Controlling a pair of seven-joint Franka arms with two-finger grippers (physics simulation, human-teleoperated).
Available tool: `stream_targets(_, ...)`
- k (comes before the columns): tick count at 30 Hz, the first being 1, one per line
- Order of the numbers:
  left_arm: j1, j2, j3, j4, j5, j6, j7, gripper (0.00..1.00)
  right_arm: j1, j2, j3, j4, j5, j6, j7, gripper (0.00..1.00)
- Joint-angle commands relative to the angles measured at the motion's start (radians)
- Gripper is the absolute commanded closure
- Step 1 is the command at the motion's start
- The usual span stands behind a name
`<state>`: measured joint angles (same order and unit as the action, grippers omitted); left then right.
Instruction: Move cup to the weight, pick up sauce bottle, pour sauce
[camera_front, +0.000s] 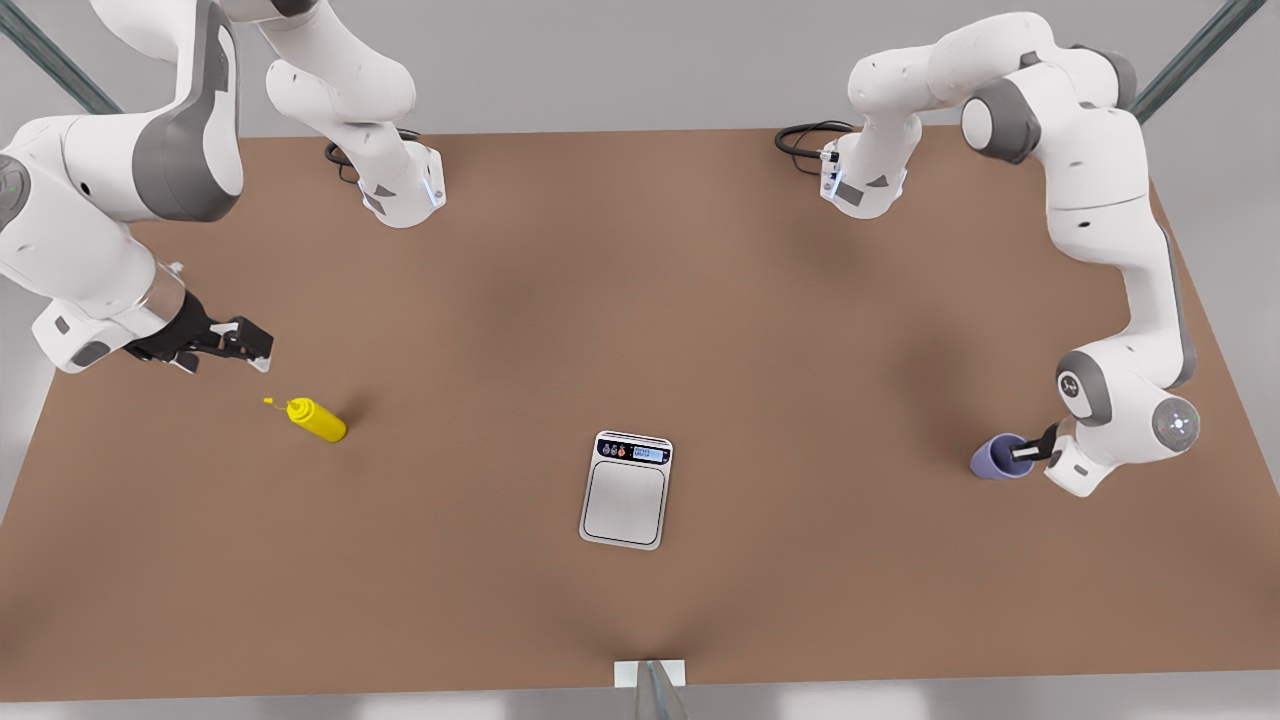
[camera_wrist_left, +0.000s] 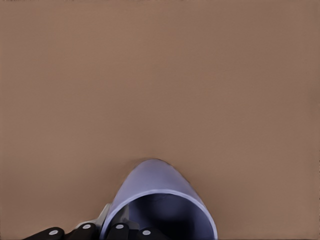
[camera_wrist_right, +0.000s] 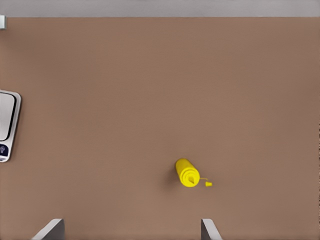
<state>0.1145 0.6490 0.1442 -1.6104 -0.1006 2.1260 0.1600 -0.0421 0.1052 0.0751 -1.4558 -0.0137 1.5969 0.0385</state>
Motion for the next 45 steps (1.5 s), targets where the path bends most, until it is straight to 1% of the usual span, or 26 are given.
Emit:
stream_targets(1, -0.007, -0.002, 0.0, 0.0, -0.019, -0.003, 0.001, 0.79, 0.001, 0.002, 0.0, 0.0, 0.001, 0.0, 0.001, 0.0)
stream_targets(3, -0.021, -0.006, 0.0, 0.001, -0.019, -0.001, -0.005, 0.79, -0.009, 0.021, -0.005, 0.017, 0.032, -0.018, 0.043, 0.0)
stream_targets(4, -0.044, -0.034, 0.0, 0.001, -0.021, -0.014, -0.017, 0.79, -0.013, 0.039, -0.014, 0.035, 0.09, -0.046, 0.167, 0.0)
stream_targets(6, -0.151, -0.095, -0.006, 0.001, -0.028, -0.024, -0.082, 0.79, -0.105, 0.102, -0.017, 0.041, 0.302, -0.06, 0.467, 0.0)
stream_targets(7, -0.179, -0.098, -0.018, 0.007, -0.03, -0.023, -0.111, 0.79, -0.154, 0.132, -0.017, 0.037, 0.409, -0.06, 0.593, 0.0)
stream_targets(8, -0.217, -0.106, -0.035, 0.012, -0.03, -0.024, -0.174, 0.79, -0.222, 0.177, -0.017, 0.034, 0.561, -0.075, 0.744, 0.0)
stream_targets(9, -0.272, -0.117, -0.035, 0.02, -0.03, -0.054, -0.244, 0.79, -0.258, 0.218, -0.017, 0.034, 0.643, -0.095, 0.77, 0.0)
stream_targets(10, -0.294, -0.108, -0.035, 0.07, -0.028, -0.112, -0.3, 0.79, -0.311, 0.255, -0.018, 0.014, 0.73, -0.097, 0.77, 0.0)
stream_targets(11, -0.3, -0.103, -0.038, 0.087, -0.03, -0.127, -0.324, 0.79, -0.353, 0.295, -0.018, 0.014, 0.777, -0.121, 0.768, 0.0)
stream_targets(12, -0.346, -0.1, -0.045, 0.089, -0.028, -0.127, -0.388, 0.79, -0.389, 0.385, -0.098, 0.017, 0.919, -0.205, 0.755, 0.0)
stream_targets(13, -0.389, -0.098, -0.043, 0.089, -0.022, -0.127, -0.482, 0.79, -0.384, 0.447, -0.185, 0.014, 1.024, -0.273, 0.732, 0.0)
stream_targets(14, -0.443, -0.098, -0.045, 0.09, -0.022, -0.127, -0.6, 0.79, -0.384, 0.496, -0.222, 0.015, 1.077, -0.322, 0.683, 0.0)
stream_targets(15, -0.489, -0.066, -0.045, 0.138, -0.03, -0.129, -0.709, 0.79, -0.383, 0.54, -0.273, 0.014, 1.132, -0.383, 0.638, 0.0)
stream_targets(16, -0.529, -0.046, -0.045, 0.167, -0.031, -0.13, -0.804, 0.79, -0.387, 0.588, -0.288, 0.011, 1.161, -0.445, 0.589, 0.0)
stream_targets(17, -0.564, -0.034, -0.045, 0.187, -0.033, -0.13, -0.853, 0.79, -0.386, 0.603, -0.299, -0.012, 1.163, -0.468, 0.525, 0.0)
stream_targets(19, -0.622, 0.023, -0.045, 0.3, -0.083, -0.195, -0.959, 0.79, -0.374, 0.639, -0.299, -0.071, 1.164, -0.518, 0.443, 0.0)
stream_targets(22, -0.677, 0.09, -0.041, 0.415, -0.146, -0.199, -1.099, 0.79, -0.371, 0.682, -0.291, -0.08, 1.166, -0.502, 0.416, 0.0)
stream_targets(26, -0.737, 0.205, -0.037, 0.586, -0.166, -0.192, -1.139, 0.79, -0.357, 0.697, -0.288, -0.077, 1.166, -0.445, 0.431, 0.0)
stream_targets(29, -0.78, 0.284, -0.035, 0.655, -0.168, -0.164, -1.152, 0.79, -0.343, 0.7, -0.271, -0.095, 1.16, -0.445, 0.437, 0.0)
stream_targets(32, -0.829, 0.334, -0.032, 0.661, -0.171, -0.095, -1.194, 0.79, -0.344, 0.714, -0.271, -0.098, 1.16, -0.445, 0.437, 0.0)
stream_targets(34, -0.84, 0.345, -0.032, 0.661, -0.174, -0.038, -1.202, 0.79, -0.346, 0.714, -0.271, -0.098, 1.157, -0.446, 0.437, 0.0)
stream_targets(39, -0.84, 0.36, -0.034, 0.661, -0.174, -0.009, -1.197, 0.79, -0.344, 0.738, -0.271, -0.1, 1.15, -0.443, 0.437, 0.0)
stream_targets(40, -0.842, 0.36, -0.034, 0.661, -0.174, -0.009, -1.197, 0.75, -0.344, 0.738, -0.271, -0.1, 1.146, -0.442, 0.437, 0.0)
stream_targets(41, -0.842, 0.36, -0.034, 0.661, -0.174, -0.009, -1.192, 0.64, -0.344, 0.743, -0.271, -0.1, 1.146, -0.44, 0.437, 0.0)
stream_targets(45, -0.842, 0.366, -0.034, 0.661, -0.174, 0.003, -1.195, 0.6, -0.343, 0.758, -0.273, -0.103, 1.126, -0.433, 0.435, 0.0)
